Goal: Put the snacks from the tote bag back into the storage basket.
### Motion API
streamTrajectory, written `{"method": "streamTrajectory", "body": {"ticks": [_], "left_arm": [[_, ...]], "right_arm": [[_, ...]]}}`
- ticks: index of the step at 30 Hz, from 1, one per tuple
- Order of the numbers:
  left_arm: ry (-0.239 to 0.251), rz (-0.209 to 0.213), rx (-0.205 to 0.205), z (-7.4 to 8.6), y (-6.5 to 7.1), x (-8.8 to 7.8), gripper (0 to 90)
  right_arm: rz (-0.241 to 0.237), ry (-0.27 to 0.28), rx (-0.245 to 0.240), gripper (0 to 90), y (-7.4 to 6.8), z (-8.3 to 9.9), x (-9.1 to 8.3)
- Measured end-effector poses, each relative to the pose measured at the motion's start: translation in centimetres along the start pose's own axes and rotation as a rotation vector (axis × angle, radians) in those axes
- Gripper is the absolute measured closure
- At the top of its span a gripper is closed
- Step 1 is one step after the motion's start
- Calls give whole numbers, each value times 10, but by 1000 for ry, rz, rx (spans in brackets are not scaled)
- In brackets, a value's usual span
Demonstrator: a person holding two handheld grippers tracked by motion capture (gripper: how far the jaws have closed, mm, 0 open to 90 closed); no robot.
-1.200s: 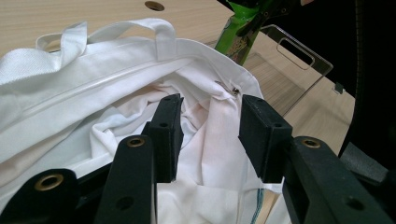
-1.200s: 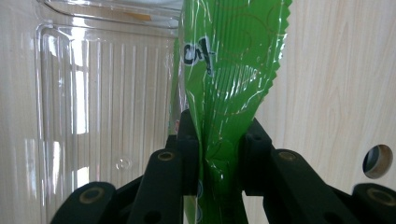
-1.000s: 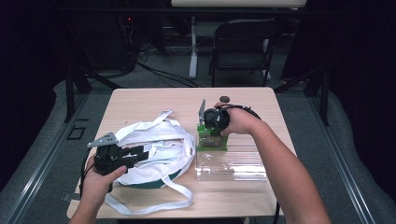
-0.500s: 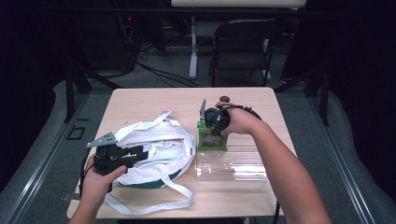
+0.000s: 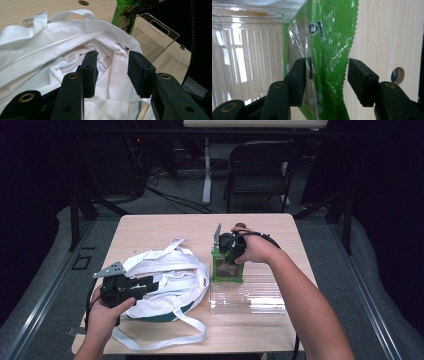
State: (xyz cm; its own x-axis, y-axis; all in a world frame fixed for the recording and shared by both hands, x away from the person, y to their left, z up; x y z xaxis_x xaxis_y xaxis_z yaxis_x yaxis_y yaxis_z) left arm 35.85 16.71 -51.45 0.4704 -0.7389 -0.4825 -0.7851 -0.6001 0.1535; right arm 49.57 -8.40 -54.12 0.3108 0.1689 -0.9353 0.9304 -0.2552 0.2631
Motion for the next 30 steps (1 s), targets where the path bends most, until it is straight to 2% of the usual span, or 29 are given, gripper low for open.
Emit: {"method": "streamTrajectory", "body": {"ticks": [15,30], "left_arm": [[1,3,-2,0,0,0,595],[5,0,-7,0,-1,0,591]], "right_arm": [[24,18,18,462,4,-4,-7],[23,30,37,442,5,-3,-13]]}}
Point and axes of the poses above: each handheld gripper's, and its own axes: x roughly forward along the jaws, z roughly out of its underside, y roughly to its right, the point moved 10 cm from there along x, roughly forward along the jaws, and after that the axes turned 10 degrees about x, right-handed, at the moved point
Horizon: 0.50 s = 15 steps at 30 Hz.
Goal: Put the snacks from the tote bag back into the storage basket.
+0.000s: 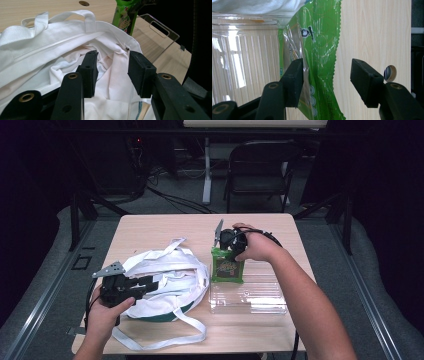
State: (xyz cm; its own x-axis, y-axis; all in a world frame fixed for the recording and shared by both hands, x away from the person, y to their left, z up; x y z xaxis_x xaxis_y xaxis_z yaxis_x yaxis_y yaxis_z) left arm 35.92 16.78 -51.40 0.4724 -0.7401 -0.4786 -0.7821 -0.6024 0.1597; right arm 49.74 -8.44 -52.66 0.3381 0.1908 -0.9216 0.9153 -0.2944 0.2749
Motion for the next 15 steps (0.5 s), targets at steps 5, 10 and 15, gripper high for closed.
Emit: {"method": "streamTrajectory", "body": {"ticks": [5,10,15], "left_arm": [[0,-2,1,0,0,0,589],[-1,-2,1,0,1,0,585],[-1,1,5,0,1,0,583]], "right_arm": [[10,8,5,441,1,-1,-5],[16,18,3,437,1,-3,-10],[17,15,0,436,0,-4,-12]]}}
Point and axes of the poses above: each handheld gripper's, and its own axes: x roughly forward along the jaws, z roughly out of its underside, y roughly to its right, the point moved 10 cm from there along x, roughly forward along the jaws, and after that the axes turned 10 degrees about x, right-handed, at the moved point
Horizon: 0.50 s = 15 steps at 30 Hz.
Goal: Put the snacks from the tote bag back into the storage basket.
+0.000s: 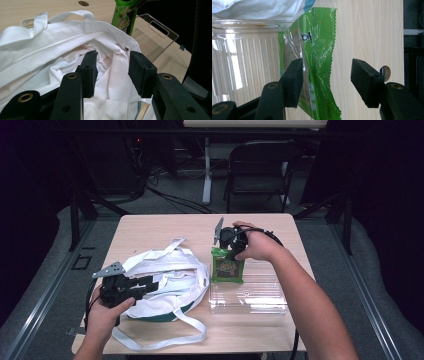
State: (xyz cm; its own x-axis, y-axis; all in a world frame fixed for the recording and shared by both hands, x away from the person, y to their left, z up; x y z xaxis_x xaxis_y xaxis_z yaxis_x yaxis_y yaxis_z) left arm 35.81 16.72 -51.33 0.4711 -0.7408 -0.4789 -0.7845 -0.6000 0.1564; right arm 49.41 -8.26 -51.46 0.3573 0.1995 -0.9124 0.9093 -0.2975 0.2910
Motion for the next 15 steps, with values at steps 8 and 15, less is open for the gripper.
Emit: {"method": "streamTrajectory", "body": {"ticks": [8,15], "left_arm": [[2,-1,-3,0,-1,0,576],[-1,-3,-1,0,-1,1,574]], "right_arm": [[0,15,10,436,0,0,-9],[-3,18,26,436,0,6,-17]]}}
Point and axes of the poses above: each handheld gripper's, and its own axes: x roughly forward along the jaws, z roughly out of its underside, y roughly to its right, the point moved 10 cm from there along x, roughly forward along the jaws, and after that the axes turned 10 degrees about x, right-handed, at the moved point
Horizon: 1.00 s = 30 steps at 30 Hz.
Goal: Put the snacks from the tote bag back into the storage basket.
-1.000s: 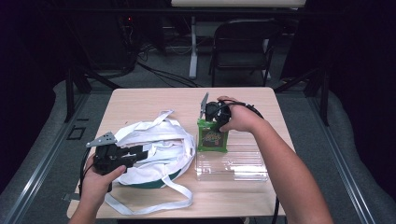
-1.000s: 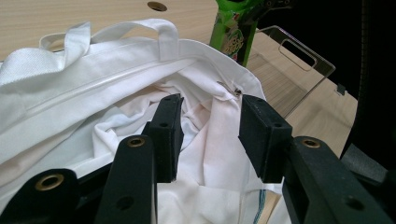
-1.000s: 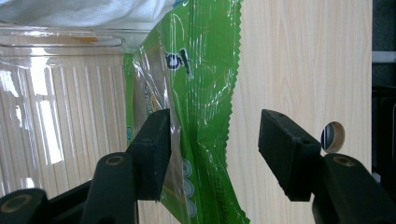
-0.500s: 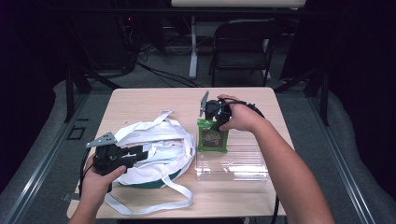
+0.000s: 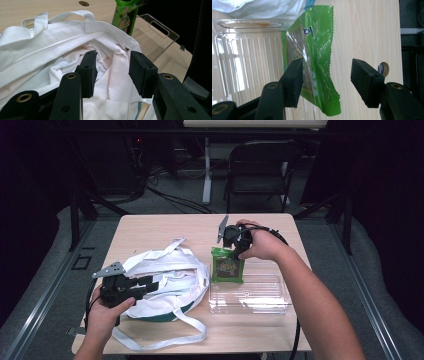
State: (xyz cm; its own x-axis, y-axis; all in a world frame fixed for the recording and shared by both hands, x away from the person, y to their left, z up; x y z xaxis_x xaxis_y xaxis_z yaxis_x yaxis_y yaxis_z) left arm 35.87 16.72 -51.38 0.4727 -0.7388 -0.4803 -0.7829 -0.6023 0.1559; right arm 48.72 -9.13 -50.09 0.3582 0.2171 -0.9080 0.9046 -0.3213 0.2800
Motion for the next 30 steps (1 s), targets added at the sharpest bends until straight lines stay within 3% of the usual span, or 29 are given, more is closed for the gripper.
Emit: {"method": "streamTrajectory", "body": {"ticks": [6,10,16,30], "left_arm": [[0,1,-1,0,0,0,574],[1,0,0,0,-1,-2,575],[5,-4,0,-1,-1,-2,574],[11,-5,-4,-1,-2,-3,573]], "right_arm": [[-14,22,42,433,0,-1,-7],[-41,75,124,428,-2,-4,-14],[-51,104,180,423,-7,-6,-20],[-26,194,278,433,-19,-11,-35]]}}
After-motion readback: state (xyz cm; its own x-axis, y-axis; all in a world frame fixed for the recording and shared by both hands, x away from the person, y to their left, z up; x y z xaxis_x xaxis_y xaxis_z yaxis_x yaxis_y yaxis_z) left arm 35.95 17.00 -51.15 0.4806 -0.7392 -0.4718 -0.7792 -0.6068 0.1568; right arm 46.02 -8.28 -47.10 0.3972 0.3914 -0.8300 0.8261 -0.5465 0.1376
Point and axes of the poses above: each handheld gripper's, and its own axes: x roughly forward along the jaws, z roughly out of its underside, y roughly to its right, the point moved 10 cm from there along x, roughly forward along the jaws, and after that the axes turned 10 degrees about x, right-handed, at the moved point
